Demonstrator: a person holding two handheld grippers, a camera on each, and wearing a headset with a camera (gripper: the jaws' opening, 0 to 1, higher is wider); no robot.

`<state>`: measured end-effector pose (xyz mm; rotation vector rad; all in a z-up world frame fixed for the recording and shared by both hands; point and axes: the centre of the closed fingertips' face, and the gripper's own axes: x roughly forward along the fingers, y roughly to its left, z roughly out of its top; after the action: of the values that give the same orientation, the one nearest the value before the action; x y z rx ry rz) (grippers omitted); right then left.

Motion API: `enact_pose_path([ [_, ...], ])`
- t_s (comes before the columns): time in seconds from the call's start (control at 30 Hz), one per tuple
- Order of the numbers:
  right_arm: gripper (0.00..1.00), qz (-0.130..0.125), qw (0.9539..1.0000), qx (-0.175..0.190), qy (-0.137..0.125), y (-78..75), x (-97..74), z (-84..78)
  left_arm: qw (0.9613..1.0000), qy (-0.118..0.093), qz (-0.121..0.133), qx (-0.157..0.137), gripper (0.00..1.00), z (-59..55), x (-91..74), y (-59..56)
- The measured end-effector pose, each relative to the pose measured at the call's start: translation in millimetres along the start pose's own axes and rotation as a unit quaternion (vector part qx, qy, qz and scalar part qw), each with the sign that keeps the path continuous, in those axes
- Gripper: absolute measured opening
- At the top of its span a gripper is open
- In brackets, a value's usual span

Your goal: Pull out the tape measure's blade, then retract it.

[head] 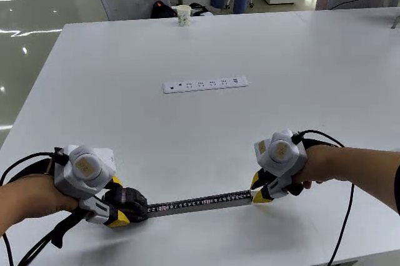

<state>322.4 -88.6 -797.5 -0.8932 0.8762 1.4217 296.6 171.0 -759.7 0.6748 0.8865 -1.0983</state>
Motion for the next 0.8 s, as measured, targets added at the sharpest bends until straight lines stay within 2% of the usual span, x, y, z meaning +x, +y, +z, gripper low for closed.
enact_pose_path([
  [0.07, 0.22, 0.001, 0.9999, -0.014, 0.005, 3.0, -0.7, 0.8, 1.0, -0.003, -0.002, -0.002, 0.5, 1.1, -1.8, -1.1],
  [0.23, 0.28, 0.001, 0.9998, -0.021, 0.004, 5.8, -3.0, 3.6, 0.9999, -0.005, -0.009, 0.003, 0.62, 1.2, -4.3, -9.3],
  [0.3, 0.31, -0.001, 0.9998, -0.021, 0.003, 7.1, -4.6, 4.7, 0.9998, -0.013, -0.011, -0.011, 0.65, 3.1, -5.2, -11.5],
  [0.43, 0.37, -0.012, 0.9999, 0.005, -0.005, 5.1, -7.4, 4.6, 0.9992, -0.018, -0.012, -0.035, 0.72, 1.3, -5.4, -12.6],
  [0.5, 0.38, -0.019, 0.9995, 0.021, -0.014, 4.1, -9.9, 5.9, 0.9965, -0.037, -0.026, -0.07, 0.77, 6.0, -6.2, -19.1],
  [0.53, 0.39, -0.021, 0.9993, 0.026, -0.019, 4.3, -11.4, 6.4, 0.9957, -0.045, -0.028, -0.076, 0.79, 7.6, -7.4, -19.9],
  [0.63, 0.41, -0.025, 0.9982, 0.043, -0.034, 5.6, -14.0, 6.5, 0.9955, -0.046, -0.025, -0.079, 0.87, 6.2, -8.3, -20.7],
  [0.8, 0.47, -0.04, 0.9956, 0.067, -0.051, 8.2, -18.0, 3.1, 0.9918, -0.06, -0.017, -0.111, 0.96, 7.1, -11.2, -18.4],
])
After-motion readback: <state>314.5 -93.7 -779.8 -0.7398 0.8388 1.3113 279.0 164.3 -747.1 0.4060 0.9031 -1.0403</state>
